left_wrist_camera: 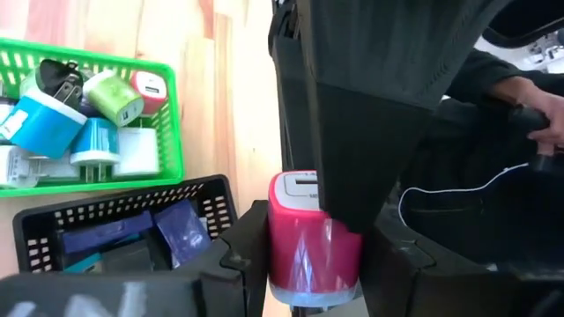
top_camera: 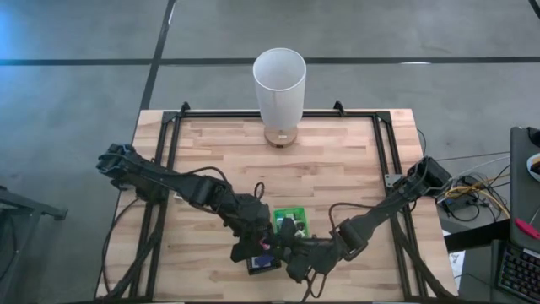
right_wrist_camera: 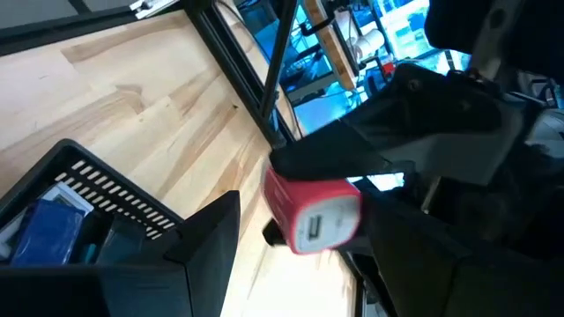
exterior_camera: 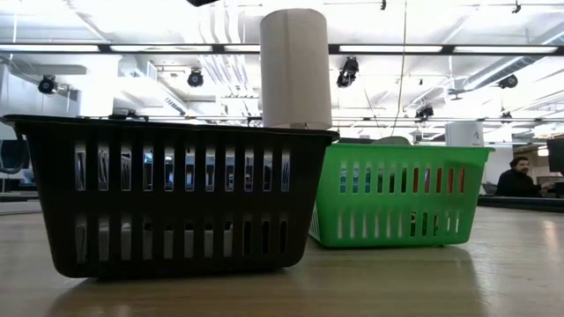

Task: Pick & Place Office items
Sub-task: Put the pink charger adapter into the green bin

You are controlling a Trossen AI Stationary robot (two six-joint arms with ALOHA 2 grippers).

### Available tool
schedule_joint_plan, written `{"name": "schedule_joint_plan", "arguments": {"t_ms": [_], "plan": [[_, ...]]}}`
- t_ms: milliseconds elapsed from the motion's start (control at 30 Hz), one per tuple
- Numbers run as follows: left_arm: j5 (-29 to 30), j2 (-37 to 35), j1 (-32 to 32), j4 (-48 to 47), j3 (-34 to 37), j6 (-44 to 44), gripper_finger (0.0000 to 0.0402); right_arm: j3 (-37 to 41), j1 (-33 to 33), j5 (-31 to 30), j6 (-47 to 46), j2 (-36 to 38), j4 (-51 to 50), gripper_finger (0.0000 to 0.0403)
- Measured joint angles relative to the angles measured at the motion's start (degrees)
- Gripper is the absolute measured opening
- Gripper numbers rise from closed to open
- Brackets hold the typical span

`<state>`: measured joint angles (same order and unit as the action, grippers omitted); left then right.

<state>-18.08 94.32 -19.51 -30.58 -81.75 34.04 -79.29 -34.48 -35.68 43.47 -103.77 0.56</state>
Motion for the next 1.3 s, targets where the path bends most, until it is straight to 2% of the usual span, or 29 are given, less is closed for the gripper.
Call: {"name": "schedule_joint_plan", "arguments": {"t_ms": [533,1300], "plan": [[-1.5,0.0,0.1,1.8,-0.5,0.0,0.0130,0.0,0.0,0.2,0.6,0.0,1.8,0.0233],[-3.3,0.0,0.3,3.3,-0.4,0.2,0.0130,-0.1,1.7,9.1,-2.7,0.2,1.3,0.0233]]}}
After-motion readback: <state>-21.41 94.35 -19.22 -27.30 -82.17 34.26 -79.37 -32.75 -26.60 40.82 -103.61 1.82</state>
